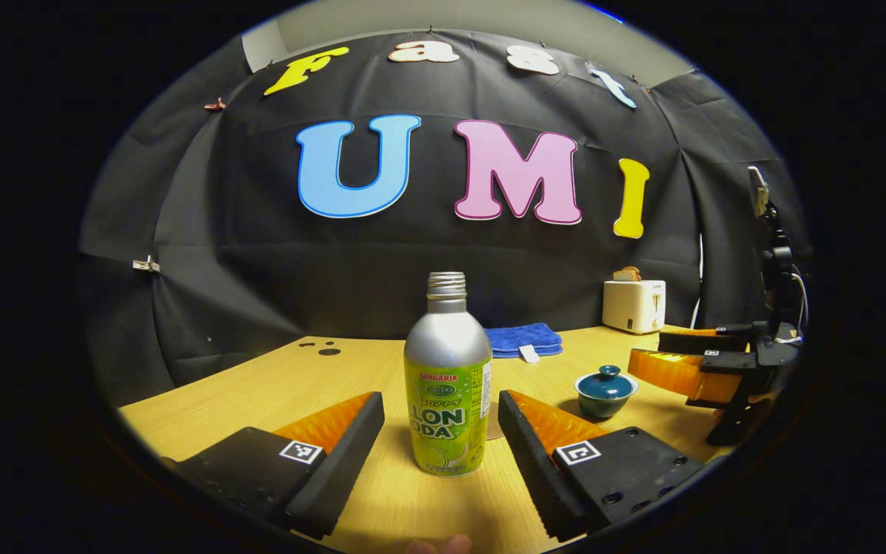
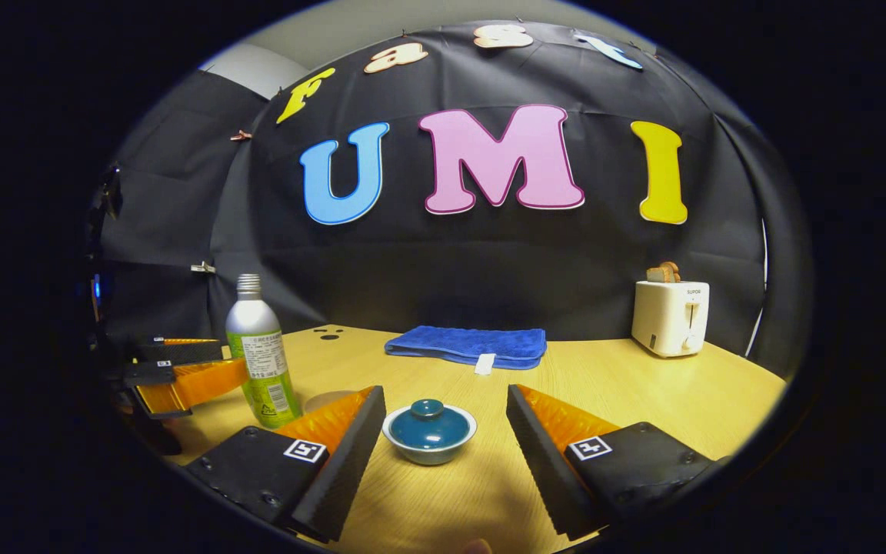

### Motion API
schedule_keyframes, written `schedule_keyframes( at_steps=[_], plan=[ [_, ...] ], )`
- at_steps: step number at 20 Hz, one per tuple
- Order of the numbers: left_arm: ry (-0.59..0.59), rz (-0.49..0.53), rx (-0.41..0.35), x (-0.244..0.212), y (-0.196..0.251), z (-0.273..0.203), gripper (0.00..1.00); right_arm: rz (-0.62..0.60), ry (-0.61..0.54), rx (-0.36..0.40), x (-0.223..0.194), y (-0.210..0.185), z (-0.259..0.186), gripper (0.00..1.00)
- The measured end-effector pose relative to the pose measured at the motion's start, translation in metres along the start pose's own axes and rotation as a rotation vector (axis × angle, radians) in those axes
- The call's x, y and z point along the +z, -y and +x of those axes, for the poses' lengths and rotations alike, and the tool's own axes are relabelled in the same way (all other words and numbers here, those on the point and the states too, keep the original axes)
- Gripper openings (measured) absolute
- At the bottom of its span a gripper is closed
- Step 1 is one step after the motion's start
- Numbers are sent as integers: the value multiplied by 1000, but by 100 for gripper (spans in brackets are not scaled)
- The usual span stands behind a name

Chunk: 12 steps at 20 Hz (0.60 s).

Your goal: Open the teacup lid with one hand, grasp the water bottle and pour water into the teacup with the other hand; after pouring, place the water bottle on the coaster and then close the teacup lid.

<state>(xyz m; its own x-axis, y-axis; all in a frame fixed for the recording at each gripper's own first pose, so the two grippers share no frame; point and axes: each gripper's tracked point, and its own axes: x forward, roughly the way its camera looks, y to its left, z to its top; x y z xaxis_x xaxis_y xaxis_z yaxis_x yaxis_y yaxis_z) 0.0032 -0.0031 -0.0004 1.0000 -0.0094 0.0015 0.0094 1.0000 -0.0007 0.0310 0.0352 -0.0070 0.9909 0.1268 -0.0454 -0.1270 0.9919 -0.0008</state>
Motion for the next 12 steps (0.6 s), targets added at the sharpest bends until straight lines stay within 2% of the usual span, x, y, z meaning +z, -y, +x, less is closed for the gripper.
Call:
schedule_keyframes(
  at_steps=[4,8,12],
  plan=[
    [0,0,0,1,1,0,94,1,-114,20,-16,-3,22,95],
    [-1,0,-1,0,-1,-2,95,-35,-110,33,-14,-12,34,84],
    [-2,1,-1,0,-2,-3,95,-82,-154,40,-21,-15,38,69]
  ],
)
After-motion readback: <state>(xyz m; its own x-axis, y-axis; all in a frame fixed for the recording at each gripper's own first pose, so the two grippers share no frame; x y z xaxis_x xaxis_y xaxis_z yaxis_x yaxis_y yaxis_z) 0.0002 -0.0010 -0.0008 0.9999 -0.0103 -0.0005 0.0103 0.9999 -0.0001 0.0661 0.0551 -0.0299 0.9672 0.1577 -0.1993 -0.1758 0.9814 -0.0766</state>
